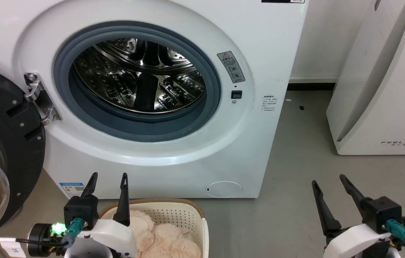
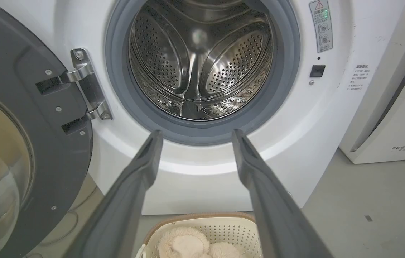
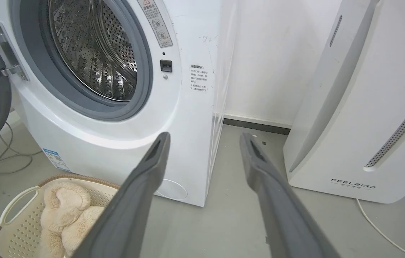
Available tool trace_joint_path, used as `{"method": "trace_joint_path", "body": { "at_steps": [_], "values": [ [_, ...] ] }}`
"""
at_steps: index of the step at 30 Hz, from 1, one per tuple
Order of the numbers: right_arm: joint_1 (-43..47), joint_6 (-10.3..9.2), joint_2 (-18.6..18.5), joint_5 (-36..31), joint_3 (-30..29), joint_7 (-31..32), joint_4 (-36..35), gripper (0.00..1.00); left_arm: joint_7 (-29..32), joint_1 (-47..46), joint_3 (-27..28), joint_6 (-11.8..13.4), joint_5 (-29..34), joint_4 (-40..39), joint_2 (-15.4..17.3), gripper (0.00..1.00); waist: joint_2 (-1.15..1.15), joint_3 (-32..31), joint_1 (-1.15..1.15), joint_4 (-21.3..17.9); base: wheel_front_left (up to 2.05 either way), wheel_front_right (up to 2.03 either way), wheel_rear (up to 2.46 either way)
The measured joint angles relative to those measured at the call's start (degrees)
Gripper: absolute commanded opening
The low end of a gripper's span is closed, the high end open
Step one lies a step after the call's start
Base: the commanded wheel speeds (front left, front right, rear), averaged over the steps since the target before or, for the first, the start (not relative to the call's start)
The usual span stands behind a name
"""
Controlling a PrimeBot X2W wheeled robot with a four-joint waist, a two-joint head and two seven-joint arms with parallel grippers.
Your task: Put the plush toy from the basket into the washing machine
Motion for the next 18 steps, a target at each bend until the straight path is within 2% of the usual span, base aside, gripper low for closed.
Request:
{"method": "trace_joint_path", "body": {
  "at_steps": [18],
  "values": [
    [0.0,0.0,0.0,3.7,-1.1,-2.1,-0.9,1.0,-2.1,-0.3,-1.0,1.5,-0.5,1.1,0.0,1.0,0.0,0.8,0.0,0.0,0.0,0.0,0.0]
  ]
}}
